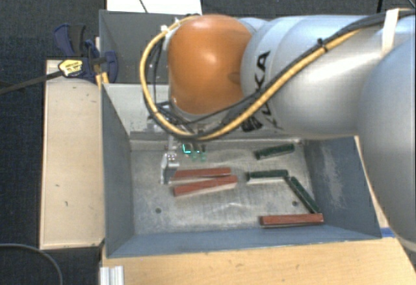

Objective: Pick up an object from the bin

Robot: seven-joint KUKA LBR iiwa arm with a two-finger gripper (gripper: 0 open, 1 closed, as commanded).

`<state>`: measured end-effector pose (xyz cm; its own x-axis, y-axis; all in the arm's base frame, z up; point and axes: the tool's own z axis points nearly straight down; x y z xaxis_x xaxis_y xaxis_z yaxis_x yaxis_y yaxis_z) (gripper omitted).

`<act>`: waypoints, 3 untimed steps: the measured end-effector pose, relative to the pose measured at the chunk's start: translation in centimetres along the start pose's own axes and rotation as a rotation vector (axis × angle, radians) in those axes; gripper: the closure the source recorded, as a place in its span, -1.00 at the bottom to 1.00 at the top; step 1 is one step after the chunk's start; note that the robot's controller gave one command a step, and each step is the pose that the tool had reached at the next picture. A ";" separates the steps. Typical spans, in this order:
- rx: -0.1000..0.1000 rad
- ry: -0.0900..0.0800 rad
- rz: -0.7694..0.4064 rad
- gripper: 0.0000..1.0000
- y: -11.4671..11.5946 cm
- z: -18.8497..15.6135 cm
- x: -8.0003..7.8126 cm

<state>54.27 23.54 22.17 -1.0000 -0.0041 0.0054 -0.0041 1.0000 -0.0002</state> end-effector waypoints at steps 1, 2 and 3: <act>-0.002 -0.008 0.007 -1.00 -0.2 -0.5 -0.2; -0.001 -0.009 -0.023 -1.00 -8.2 5.8 -1.4; -0.001 -0.005 0.103 -1.00 -9.0 6.2 1.4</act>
Offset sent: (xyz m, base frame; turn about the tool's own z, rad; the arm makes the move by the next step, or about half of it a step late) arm 0.0137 -0.0864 -0.0617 -0.0212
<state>52.88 14.57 16.00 -0.9951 0.0987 0.0004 0.0987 0.9951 0.0002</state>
